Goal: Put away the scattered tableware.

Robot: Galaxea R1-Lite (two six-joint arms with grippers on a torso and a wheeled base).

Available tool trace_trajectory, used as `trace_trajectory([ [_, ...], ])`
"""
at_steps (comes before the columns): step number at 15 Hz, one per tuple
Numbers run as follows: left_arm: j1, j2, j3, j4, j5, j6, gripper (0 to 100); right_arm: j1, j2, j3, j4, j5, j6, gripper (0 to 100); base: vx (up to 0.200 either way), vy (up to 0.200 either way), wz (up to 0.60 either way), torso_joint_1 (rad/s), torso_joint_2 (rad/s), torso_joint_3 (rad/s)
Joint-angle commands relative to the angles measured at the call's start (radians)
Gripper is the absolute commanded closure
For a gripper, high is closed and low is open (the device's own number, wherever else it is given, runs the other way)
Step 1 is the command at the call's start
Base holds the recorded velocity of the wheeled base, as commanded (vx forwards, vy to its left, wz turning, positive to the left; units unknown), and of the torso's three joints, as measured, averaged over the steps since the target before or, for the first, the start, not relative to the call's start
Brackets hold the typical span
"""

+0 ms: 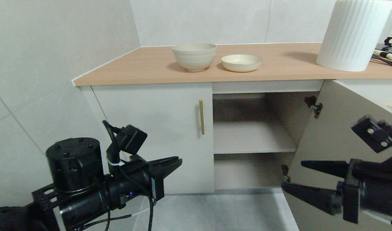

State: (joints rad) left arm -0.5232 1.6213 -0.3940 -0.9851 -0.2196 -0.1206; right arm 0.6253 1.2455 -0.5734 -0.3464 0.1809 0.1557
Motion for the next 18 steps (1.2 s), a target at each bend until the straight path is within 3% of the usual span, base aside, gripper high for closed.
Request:
trace_trajectory([
  [1, 0.042, -0.149, 0.017, 0.069, 0.009, 0.006, 0, -0.015, 0.158, -0.138, 0.007, -0.006, -0.001, 0, 0.000, 0.000, 0.00, 0.000, 0.00, 0.000],
  [2, 0.045, -0.164, 0.017, 0.079, 0.014, 0.006, 0, -0.016, 0.169, -0.158, 0.017, -0.015, -0.001, 0, 0.000, 0.000, 0.00, 0.000, 0.00, 0.000],
  [4, 0.065, -0.192, -0.002, 0.106, 0.063, 0.006, 0, -0.015, 0.209, -0.281, 0.188, -0.047, -0.002, 0, 0.000, 0.000, 0.00, 0.000, 0.00, 0.000],
  [6, 0.086, -0.185, -0.026, 0.141, 0.124, 0.006, 0, -0.019, 0.213, -0.312, 0.219, -0.061, 0.008, 0, 0.000, 0.000, 0.00, 0.000, 0.00, 0.000],
  [9, 0.091, -0.182, -0.055, 0.189, 0.131, 0.004, 0, -0.018, 0.204, -0.307, 0.222, -0.098, 0.015, 0, 0.000, 0.000, 0.00, 0.000, 0.00, 0.000],
  [16, 0.095, -0.230, -0.095, 0.200, 0.132, -0.004, 0, -0.018, 0.121, -0.307, 0.280, -0.112, 0.036, 0, 0.000, 0.000, 0.00, 0.000, 0.00, 0.000],
  [18, 0.095, -0.239, -0.097, 0.207, 0.132, -0.002, 0, -0.018, 0.107, -0.298, 0.280, -0.112, 0.033, 0, 0.200, 0.000, 0.00, 0.005, 0.00, 0.002],
])
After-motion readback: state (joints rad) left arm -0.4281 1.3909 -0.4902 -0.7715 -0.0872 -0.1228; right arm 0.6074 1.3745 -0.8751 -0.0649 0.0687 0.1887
